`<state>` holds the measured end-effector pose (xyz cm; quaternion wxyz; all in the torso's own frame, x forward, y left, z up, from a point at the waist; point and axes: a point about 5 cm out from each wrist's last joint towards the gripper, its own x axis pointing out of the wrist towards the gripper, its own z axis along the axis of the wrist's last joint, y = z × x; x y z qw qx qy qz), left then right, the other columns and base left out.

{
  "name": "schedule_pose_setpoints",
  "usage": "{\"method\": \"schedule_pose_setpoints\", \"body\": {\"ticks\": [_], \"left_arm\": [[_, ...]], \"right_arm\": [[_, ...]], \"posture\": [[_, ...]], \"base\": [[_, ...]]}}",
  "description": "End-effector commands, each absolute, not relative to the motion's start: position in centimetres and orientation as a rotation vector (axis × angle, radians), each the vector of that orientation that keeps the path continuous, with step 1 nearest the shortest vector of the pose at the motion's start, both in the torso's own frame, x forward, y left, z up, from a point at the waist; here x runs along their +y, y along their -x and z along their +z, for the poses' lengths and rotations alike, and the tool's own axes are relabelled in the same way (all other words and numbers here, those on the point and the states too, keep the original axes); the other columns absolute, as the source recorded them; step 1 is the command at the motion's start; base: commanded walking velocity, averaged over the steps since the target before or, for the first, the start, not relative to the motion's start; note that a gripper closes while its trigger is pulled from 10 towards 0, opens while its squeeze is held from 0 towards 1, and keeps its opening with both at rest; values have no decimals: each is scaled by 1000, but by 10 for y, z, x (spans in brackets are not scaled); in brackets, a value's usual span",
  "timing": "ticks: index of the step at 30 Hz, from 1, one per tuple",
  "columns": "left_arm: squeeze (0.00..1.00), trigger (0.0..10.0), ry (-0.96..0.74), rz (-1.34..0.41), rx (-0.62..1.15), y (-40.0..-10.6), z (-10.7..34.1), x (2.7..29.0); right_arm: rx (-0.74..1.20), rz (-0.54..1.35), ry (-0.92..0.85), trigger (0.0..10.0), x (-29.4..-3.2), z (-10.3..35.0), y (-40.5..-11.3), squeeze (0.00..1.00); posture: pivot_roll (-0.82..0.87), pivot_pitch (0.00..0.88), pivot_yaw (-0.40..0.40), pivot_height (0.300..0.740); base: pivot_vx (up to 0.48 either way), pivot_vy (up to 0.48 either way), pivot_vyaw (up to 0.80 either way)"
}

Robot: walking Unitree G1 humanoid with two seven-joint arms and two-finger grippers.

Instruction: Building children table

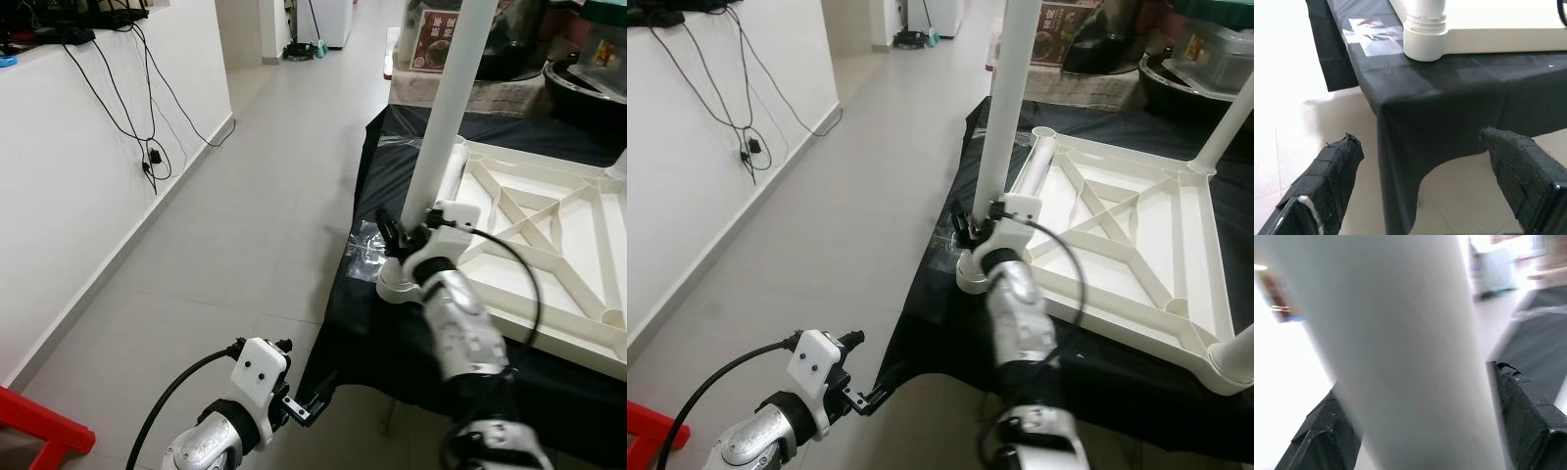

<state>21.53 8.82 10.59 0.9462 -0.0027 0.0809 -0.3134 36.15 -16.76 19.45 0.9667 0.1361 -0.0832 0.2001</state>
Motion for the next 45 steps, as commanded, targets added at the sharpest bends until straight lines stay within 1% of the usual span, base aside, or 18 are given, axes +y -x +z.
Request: {"method": "schedule_pose_setpoints", "body": {"ticks": [1,2,5,8,10,15,16,18,19,23,27,34,36,37,39,40,42,45], "left_arm": [[0,10000,17,-638,187,-216,102,88],[0,10000,17,-638,187,-216,102,88],[0,10000,13,-640,185,-217,102,89],[0,10000,12,-640,185,-217,102,89],[0,10000,11,-639,184,-217,102,88],[0,10000,10,-632,168,-215,104,88],[0,10000,15,-630,157,-214,106,89],[0,10000,18,-630,149,-214,107,89],[0,10000,20,-628,139,-213,108,89],[0,10000,25,-615,94,-212,113,91],[0,10000,-1,-599,-32,-208,127,91],[0,10000,-16,-578,-84,-207,131,91],[0,10000,-20,-573,-88,-207,131,92],[0,10000,-20,-573,-88,-207,131,92],[0,10000,-25,-579,-86,-207,130,91],[0,10000,-25,-579,-86,-207,130,91],[0,10000,-26,-582,-85,-207,130,91],[0,10000,-29,-584,-87,-207,128,91]], "right_arm": [[-149,583,-322,10000,-160,196,-361,0],[-149,583,-322,10000,-160,196,-361,0],[-15,991,-250,10000,-157,198,-356,0],[3,1044,-244,10000,-157,198,-355,0],[62,1189,-172,10000,-149,198,-357,0],[118,1343,-87,10000,-138,199,-359,0],[138,1369,-47,5216,-135,196,-359,0],[152,1381,-21,5216,-134,194,-359,0],[164,1382,7,0,-133,192,-359,0],[154,1309,55,0,-132,187,-362,0],[123,1086,42,0,-146,180,-368,0],[119,807,-9,0,-164,172,-377,0],[140,288,-69,0,-191,162,-385,0],[140,288,-69,0,-191,162,-385,0],[137,-211,-125,0,-216,151,-374,0],[137,-211,-125,0,-216,151,-374,0],[125,-353,-158,0,-219,148,-365,0],[95,-517,-252,0,-195,143,-346,0]], "posture": [[99,89,-11,740],[99,89,-11,740],[110,84,-8,740],[110,84,-8,740],[127,83,-18,740],[144,87,-24,740],[146,92,-21,740],[145,92,-21,740],[147,93,-21,740],[146,92,-20,740],[132,84,-22,740],[126,76,-27,740],[115,69,-27,740],[115,69,-27,740],[109,66,-24,740],[109,66,-24,740],[108,67,-24,740],[115,63,-26,740]], "base": [[0,0,0],[0,0,0],[0,0,0],[0,0,0],[0,0,0],[0,0,0],[0,0,0],[0,0,0],[0,0,0],[0,0,0],[0,0,0],[0,0,0],[0,0,0],[0,0,0],[0,0,0],[0,0,0],[0,0,0],[0,0,0]]}}
